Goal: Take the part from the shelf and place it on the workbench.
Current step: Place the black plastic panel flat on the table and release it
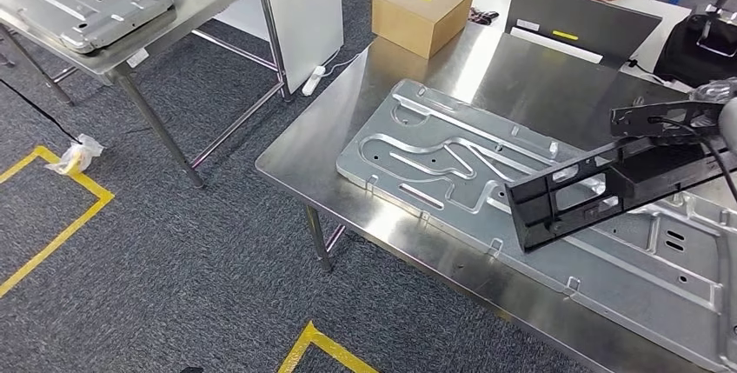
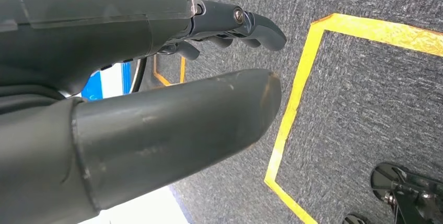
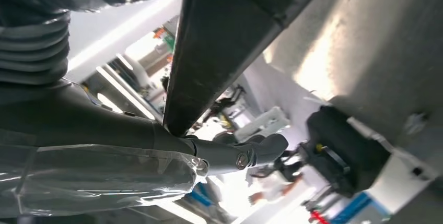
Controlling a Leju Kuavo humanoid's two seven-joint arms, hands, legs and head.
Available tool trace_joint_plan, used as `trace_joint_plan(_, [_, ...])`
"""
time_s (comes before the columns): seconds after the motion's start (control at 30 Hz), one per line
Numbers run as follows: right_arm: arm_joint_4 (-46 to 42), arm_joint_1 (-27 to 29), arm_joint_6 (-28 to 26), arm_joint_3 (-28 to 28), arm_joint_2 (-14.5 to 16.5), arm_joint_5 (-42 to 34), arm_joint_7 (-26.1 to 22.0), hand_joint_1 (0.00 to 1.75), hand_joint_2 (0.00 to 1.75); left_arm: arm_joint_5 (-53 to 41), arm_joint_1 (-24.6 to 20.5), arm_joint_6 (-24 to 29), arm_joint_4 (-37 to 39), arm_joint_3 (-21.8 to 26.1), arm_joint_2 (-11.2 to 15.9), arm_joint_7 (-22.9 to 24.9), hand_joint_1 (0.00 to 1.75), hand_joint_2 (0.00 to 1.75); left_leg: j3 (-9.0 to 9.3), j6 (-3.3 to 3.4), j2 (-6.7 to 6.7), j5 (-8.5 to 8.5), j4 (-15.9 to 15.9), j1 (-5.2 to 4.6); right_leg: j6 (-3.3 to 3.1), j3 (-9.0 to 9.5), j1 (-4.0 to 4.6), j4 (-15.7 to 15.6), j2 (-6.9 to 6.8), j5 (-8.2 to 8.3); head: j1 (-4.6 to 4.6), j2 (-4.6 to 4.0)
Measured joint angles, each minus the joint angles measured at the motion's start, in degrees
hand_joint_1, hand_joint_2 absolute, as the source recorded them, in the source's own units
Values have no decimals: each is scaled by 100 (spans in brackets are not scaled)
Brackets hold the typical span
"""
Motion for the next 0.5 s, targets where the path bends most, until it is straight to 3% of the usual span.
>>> trace_joint_plan(0.2, [21, -342, 454, 274, -34, -178, -589, 0, 0, -2, 1, -34, 0, 5, 22, -13, 0, 0, 0, 0, 1, 0, -2, 1, 0, -2, 1, 1, 2, 0, -1, 0])
trace_joint_plan(0.37, [39, -443, -71, 296, -38, -692, -6, 0, 0, 6, 2, -70, 0, 14, 31, -48, 0, 0, 0, -1, 0, 0, -4, 3, 0, 1, 3, 0, 1, 0, 0, 0])
trace_joint_plan(0.5, [78, -455, -146, 296, -37, -924, 6, 0, 0, 4, 4, -85, 0, 35, 31, -63, 0, 0, 0, -2, 3, 1, -3, 2, 1, 1, 2, 0, 4, 1, -1, 0])
